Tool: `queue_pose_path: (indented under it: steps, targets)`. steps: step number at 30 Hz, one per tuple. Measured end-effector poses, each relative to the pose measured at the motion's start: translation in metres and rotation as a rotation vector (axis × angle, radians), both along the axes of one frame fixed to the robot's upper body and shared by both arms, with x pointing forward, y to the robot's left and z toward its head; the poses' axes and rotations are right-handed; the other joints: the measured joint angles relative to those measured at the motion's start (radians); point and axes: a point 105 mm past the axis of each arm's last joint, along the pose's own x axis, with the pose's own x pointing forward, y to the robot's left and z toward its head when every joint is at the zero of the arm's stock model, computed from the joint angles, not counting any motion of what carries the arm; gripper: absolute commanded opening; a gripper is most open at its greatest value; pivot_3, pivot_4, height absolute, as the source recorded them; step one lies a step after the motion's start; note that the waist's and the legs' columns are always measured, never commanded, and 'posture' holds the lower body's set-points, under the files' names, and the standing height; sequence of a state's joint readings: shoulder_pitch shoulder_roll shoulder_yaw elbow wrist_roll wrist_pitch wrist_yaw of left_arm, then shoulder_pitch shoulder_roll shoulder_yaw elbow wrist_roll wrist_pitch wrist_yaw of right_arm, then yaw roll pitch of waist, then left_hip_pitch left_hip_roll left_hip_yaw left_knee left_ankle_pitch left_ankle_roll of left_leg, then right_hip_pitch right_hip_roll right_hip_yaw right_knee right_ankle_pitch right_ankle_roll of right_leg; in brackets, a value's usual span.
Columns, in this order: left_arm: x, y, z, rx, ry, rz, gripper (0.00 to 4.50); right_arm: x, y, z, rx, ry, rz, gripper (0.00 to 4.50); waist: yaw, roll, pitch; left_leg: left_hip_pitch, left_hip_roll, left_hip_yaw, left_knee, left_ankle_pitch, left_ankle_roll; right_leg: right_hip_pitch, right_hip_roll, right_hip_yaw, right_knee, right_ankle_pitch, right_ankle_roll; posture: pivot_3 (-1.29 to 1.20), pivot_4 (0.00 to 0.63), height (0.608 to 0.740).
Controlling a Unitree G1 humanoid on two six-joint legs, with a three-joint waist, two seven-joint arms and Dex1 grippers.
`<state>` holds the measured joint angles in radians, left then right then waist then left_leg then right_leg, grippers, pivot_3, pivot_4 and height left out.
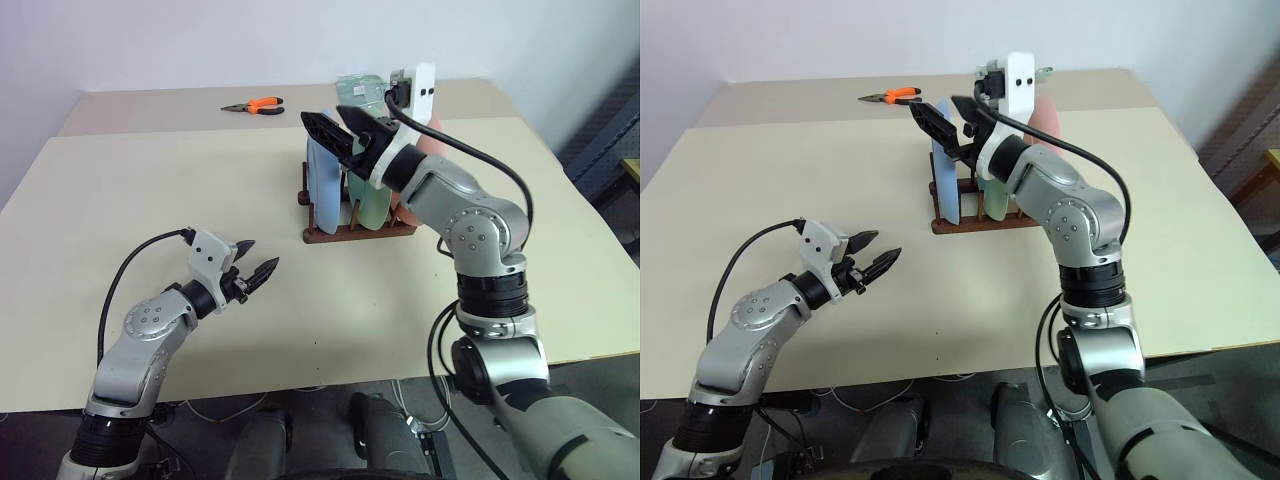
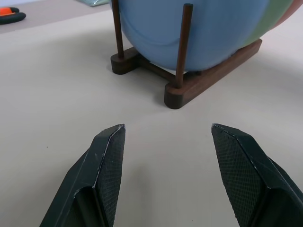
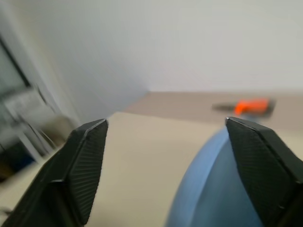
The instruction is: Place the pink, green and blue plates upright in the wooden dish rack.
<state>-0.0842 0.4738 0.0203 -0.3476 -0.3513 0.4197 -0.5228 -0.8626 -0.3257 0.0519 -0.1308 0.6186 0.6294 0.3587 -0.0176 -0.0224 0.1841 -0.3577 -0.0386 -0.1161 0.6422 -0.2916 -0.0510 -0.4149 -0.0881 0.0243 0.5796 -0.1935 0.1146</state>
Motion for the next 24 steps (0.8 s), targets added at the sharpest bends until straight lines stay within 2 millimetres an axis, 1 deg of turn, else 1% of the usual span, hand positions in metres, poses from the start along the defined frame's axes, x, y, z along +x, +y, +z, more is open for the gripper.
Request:
queue_pose_path:
  steps: [2, 3, 5, 8, 9, 10, 11, 12, 14, 16, 19, 21, 24]
  targets:
    - [0.0, 0.0, 0.0, 0.002, -0.001, 0.001, 2.98, -0.013, -0.008, 0.009, -0.107, -0.129, 0.014, 3.79, 0.002, 0.0, 0.0, 0.0, 0.0, 0.0, 0.0, 0.0, 0.0, 0.001, 0.0, 0.0, -0.001, 0.0, 0.0, 0.0, 0.15, 0.74]
    - [0.0, -0.001, 0.0, 0.002, -0.001, -0.001, 2.98, -0.022, -0.016, 0.012, -0.149, -0.183, 0.027, 3.79, 0.005, 0.0, 0.0, 0.0, 0.0, 0.0, 0.0, 0.0, 0.0, 0.001, 0.0, 0.0, -0.001, 0.0, 0.0, 0.0, 0.15, 0.74]
    - [0.0, -0.001, 0.0, 0.006, -0.002, 0.0, 2.98, -0.033, -0.034, 0.013, -0.185, -0.218, 0.034, 3.79, 0.006, -0.001, 0.0, 0.0, 0.0, 0.0, 0.001, 0.0, 0.0, 0.002, 0.0, 0.0, -0.002, 0.0, 0.0, 0.0, 0.15, 0.74]
    - [0.0, -0.002, 0.0, 0.012, -0.006, -0.01, 2.98, -0.049, -0.083, 0.01, -0.17, -0.165, 0.016, 3.79, 0.012, -0.001, 0.0, 0.0, 0.0, -0.001, 0.002, -0.001, 0.001, 0.004, -0.001, 0.0, -0.003, -0.001, 0.0, 0.0, 0.15, 0.74]
    - [0.002, -0.002, 0.0, 0.014, -0.008, -0.013, 2.98, -0.056, -0.104, 0.003, -0.182, -0.127, -0.004, 3.79, 0.016, -0.001, 0.0, 0.0, 0.0, -0.001, 0.002, -0.001, 0.001, 0.004, -0.001, -0.001, -0.003, -0.001, 0.0, 0.0, 0.15, 0.74]
    - [0.002, -0.001, 0.0, 0.017, -0.008, -0.014, 2.98, -0.06, -0.121, -0.006, -0.197, -0.086, -0.028, 3.79, 0.02, -0.001, 0.0, 0.0, 0.0, 0.0, 0.003, -0.002, 0.003, 0.005, -0.001, -0.001, -0.003, -0.001, 0.0, 0.0, 0.15, 0.74]
    - [0.005, -0.002, -0.001, 0.022, -0.006, -0.018, 2.98, -0.066, -0.14, -0.02, -0.219, -0.026, -0.06, 3.79, 0.024, -0.001, 0.0, 0.001, 0.0, 0.0, 0.003, -0.002, 0.003, 0.005, -0.001, 0.0, -0.003, -0.001, 0.0, 0.0, 0.15, 0.74]
    - [0.007, -0.002, -0.002, 0.028, -0.005, -0.022, 2.98, -0.07, -0.154, -0.034, -0.236, 0.028, -0.09, 3.79, 0.026, -0.001, 0.0, 0.001, 0.0, 0.0, 0.003, -0.002, 0.003, 0.005, -0.001, 0.0, -0.003, -0.002, 0.001, 0.0, 0.15, 0.74]
    - [0.011, -0.003, -0.005, 0.034, 0.001, -0.031, 2.98, -0.075, -0.17, -0.059, -0.26, 0.102, -0.133, 3.79, 0.022, 0.001, 0.0, 0.001, 0.0, 0.002, 0.003, -0.002, 0.003, 0.004, -0.001, 0.0, -0.003, -0.003, 0.003, 0.0, 0.15, 0.74]
    - [0.016, -0.009, -0.003, 0.042, -0.013, -0.048, 2.98, -0.073, -0.185, -0.078, -0.293, 0.144, -0.194, 3.79, 0.018, 0.002, 0.0, 0.002, 0.0, 0.003, 0.004, -0.002, 0.003, 0.005, -0.001, 0.0, -0.002, -0.003, 0.003, 0.0, 0.15, 0.74]
    - [0.021, -0.011, -0.001, 0.049, -0.027, -0.056, 2.98, -0.065, -0.201, -0.094, -0.318, 0.162, -0.277, 3.79, 0.009, 0.001, -0.001, 0.002, 0.001, 0.002, 0.004, -0.002, 0.003, 0.005, -0.001, 0.0, -0.002, -0.003, 0.003, 0.0, 0.15, 0.74]
    - [0.024, -0.009, -0.004, 0.058, -0.023, -0.053, 2.98, -0.058, -0.205, -0.108, -0.317, 0.183, -0.313, 3.79, 0.003, 0.002, -0.001, 0.002, 0.001, 0.002, 0.003, -0.002, 0.003, 0.004, -0.001, 0.0, -0.002, -0.002, 0.002, 0.0, 0.15, 0.74]
    - [0.026, -0.003, -0.014, 0.077, 0.001, -0.046, 2.98, -0.047, -0.204, -0.121, -0.318, 0.181, -0.346, 3.79, 0.005, 0.002, 0.0, 0.001, 0.0, 0.002, 0.003, -0.002, 0.003, 0.004, -0.001, 0.0, -0.002, -0.001, 0.0, 0.0, 0.15, 0.74]
